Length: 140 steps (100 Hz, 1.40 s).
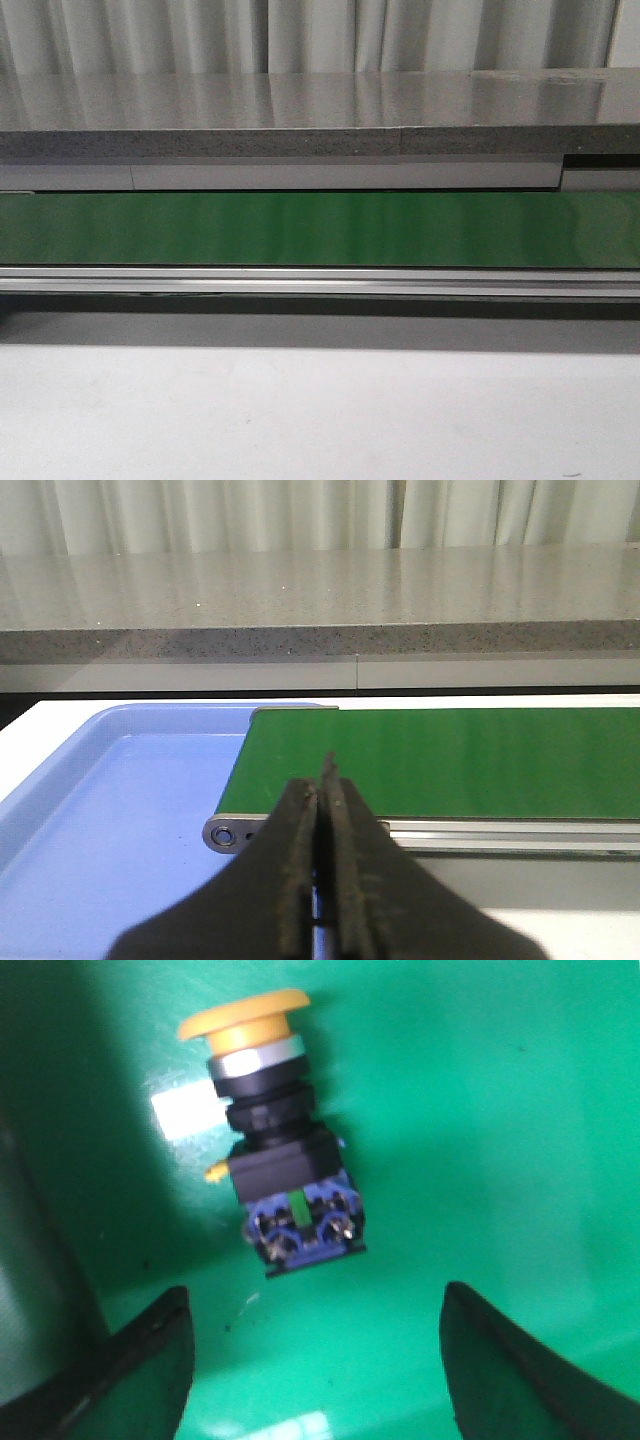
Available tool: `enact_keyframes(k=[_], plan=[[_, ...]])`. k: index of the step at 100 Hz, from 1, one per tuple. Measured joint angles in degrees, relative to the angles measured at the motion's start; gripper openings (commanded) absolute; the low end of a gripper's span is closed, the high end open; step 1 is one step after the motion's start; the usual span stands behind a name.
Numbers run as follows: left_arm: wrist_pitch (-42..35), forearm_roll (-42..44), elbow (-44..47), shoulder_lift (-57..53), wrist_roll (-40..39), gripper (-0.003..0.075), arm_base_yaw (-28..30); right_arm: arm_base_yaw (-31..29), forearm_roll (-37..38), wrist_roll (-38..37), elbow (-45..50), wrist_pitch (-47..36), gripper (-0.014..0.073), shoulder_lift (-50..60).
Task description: Move button from right to left
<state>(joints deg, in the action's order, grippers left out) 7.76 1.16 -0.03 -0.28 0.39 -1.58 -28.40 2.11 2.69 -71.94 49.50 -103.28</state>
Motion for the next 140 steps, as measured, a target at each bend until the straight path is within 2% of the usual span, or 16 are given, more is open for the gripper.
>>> enact_keyframes(k=[29, 36, 46, 56, 84, 104, 124, 140], plan=[[0.0, 0.0, 0.0, 0.0, 0.0, -0.002, 0.0, -0.14, -1.43, 0.16, -0.13, -5.07, 0.0512, -5.7], [0.0, 0.0, 0.0, 0.0, 0.0, -0.002, 0.0, -0.14, -1.69, 0.16, -0.26, -6.09, 0.0457, -6.36], [0.0, 0.0, 0.0, 0.0, 0.0, -0.002, 0.0, -0.14, -2.11, 0.16, -0.38, -6.74, 0.0326, -7.33], [0.0, 0.0, 0.0, 0.0, 0.0, -0.002, 0.0, -0.14, -2.11, -0.05, -0.64, -6.95, 0.0253, -7.9], [0.0, 0.0, 0.0, 0.0, 0.0, -0.002, 0.0, -0.14, -2.96, -0.46, -3.63, -4.27, 0.0248, -6.96], [0.0, 0.0, 0.0, 0.0, 0.0, -0.002, 0.0, 0.52, -3.5, -0.82, -3.94, 0.28, 0.0248, 1.98], [0.0, 0.0, 0.0, 0.0, 0.0, -0.002, 0.0, 5.6, -4.58, -0.96, -3.87, 4.76, 0.0248, 10.85], [0.0, 0.0, 0.0, 0.0, 0.0, -0.002, 0.0, 11.93, -6.5, -2.69, -3.87, 6.3, 0.0248, 11.4]])
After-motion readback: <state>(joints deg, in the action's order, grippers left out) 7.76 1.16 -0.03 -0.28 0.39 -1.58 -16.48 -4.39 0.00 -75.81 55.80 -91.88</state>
